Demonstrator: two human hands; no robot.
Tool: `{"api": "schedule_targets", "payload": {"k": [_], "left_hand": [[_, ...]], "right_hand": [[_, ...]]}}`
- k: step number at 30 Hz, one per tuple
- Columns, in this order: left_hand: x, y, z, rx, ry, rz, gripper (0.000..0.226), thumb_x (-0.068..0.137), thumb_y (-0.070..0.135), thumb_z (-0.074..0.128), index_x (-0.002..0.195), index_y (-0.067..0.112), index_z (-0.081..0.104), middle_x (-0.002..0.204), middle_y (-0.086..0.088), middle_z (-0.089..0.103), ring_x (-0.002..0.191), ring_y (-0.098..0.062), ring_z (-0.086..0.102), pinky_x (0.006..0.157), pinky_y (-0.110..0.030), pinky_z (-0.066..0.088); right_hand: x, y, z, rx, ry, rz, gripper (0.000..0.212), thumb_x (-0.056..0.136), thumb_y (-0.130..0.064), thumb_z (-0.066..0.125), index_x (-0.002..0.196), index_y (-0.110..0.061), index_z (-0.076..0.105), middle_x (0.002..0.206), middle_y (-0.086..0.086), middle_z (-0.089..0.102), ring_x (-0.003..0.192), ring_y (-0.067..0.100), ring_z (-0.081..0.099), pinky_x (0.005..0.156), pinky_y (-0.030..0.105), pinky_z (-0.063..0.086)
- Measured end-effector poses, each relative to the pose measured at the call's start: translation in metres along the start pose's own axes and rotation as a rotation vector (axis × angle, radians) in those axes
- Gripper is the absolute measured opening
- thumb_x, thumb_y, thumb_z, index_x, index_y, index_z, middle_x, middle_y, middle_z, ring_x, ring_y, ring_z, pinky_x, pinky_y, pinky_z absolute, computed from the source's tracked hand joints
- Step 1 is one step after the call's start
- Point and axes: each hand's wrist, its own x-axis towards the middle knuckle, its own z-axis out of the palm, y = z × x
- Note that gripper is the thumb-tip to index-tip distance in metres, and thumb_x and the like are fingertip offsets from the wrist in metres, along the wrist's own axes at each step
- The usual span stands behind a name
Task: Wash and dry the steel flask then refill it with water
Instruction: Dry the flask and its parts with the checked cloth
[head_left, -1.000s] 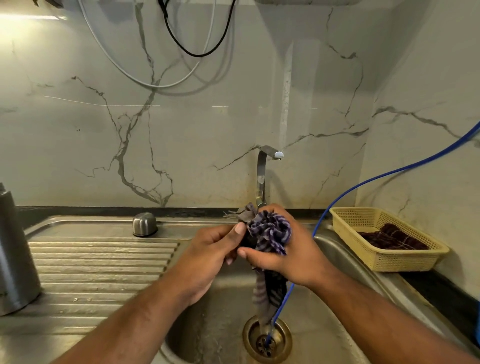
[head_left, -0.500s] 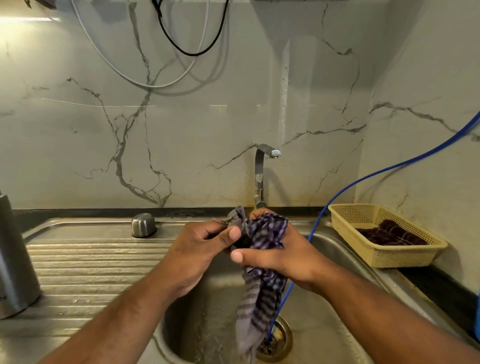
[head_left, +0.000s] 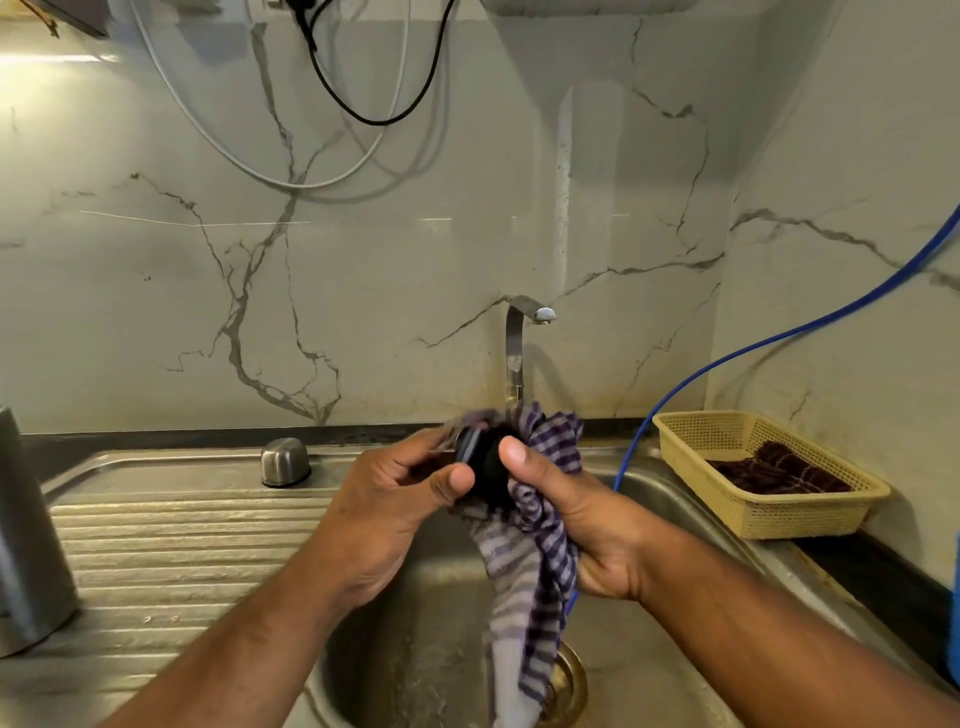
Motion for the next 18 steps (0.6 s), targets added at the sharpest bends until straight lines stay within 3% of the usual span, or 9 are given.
{"api": "schedule_targets", "payload": {"k": [2, 5, 8, 10, 13, 15, 18], "left_hand": [[0.0, 0.004, 0.002, -0.028, -0.029, 0.005, 0.044, 0.075, 0.02, 0.078, 0.118, 0.028, 0.076, 0.125, -0.007, 0.071, 0.12, -0.02, 0.065, 0.094, -0.026, 0.054], [-0.001, 0.01, -0.002, 0.126, -0.038, 0.05, 0.048, 0.081, 0.011, 0.072, 0.126, 0.028, 0.071, 0.127, -0.003, 0.071, 0.122, -0.016, 0.065, 0.097, -0.025, 0.054], [-0.002, 0.014, -0.006, 0.332, -0.011, 0.058, 0.05, 0.08, 0.017, 0.074, 0.129, 0.029, 0.065, 0.119, 0.006, 0.075, 0.115, -0.008, 0.068, 0.093, -0.019, 0.054], [-0.003, 0.013, -0.005, 0.39, -0.006, 0.033, 0.049, 0.08, 0.025, 0.075, 0.128, 0.03, 0.064, 0.112, 0.009, 0.077, 0.108, -0.007, 0.071, 0.09, -0.019, 0.056], [-0.003, 0.005, -0.004, 0.426, -0.002, -0.042, 0.045, 0.084, 0.028, 0.077, 0.127, 0.024, 0.064, 0.11, 0.006, 0.076, 0.104, -0.01, 0.072, 0.085, -0.026, 0.058], [-0.002, -0.001, -0.004, 0.548, 0.003, -0.047, 0.047, 0.086, 0.029, 0.08, 0.128, 0.027, 0.06, 0.111, 0.01, 0.075, 0.103, -0.005, 0.07, 0.092, -0.031, 0.058], [-0.004, -0.008, -0.001, 0.688, 0.01, -0.056, 0.084, 0.082, 0.041, 0.082, 0.149, 0.044, 0.032, 0.12, 0.014, 0.071, 0.111, 0.0, 0.066, 0.102, -0.032, 0.052]], "right_hand": [[-0.001, 0.003, 0.0, 0.019, -0.043, 0.033, 0.071, 0.067, -0.028, 0.096, 0.129, -0.005, 0.069, 0.126, 0.023, 0.068, 0.108, 0.03, 0.071, 0.088, 0.038, 0.06], [0.001, 0.004, 0.0, -0.164, 0.044, -0.034, 0.048, 0.084, -0.019, 0.084, 0.128, -0.008, 0.068, 0.123, 0.019, 0.071, 0.11, 0.029, 0.071, 0.093, 0.038, 0.058], [0.002, 0.001, -0.001, -0.52, 0.211, -0.177, 0.048, 0.085, -0.025, 0.082, 0.13, -0.017, 0.065, 0.121, 0.006, 0.074, 0.115, 0.023, 0.07, 0.105, 0.044, 0.052], [0.001, 0.0, -0.001, -0.722, 0.337, -0.257, 0.051, 0.081, -0.036, 0.085, 0.126, -0.023, 0.065, 0.116, -0.003, 0.075, 0.109, 0.014, 0.071, 0.103, 0.042, 0.053], [0.0, -0.001, 0.001, -0.839, 0.442, -0.361, 0.048, 0.078, -0.044, 0.085, 0.118, -0.028, 0.065, 0.108, -0.012, 0.075, 0.1, 0.003, 0.071, 0.092, 0.03, 0.055], [-0.001, -0.001, 0.001, -0.959, 0.484, -0.401, 0.045, 0.074, -0.049, 0.085, 0.112, -0.033, 0.065, 0.102, -0.021, 0.073, 0.095, -0.005, 0.069, 0.082, 0.017, 0.052], [0.0, 0.001, -0.002, -1.085, 0.545, -0.398, 0.046, 0.07, -0.054, 0.086, 0.107, -0.039, 0.064, 0.097, -0.027, 0.071, 0.092, -0.015, 0.063, 0.071, 0.005, 0.046]]}}
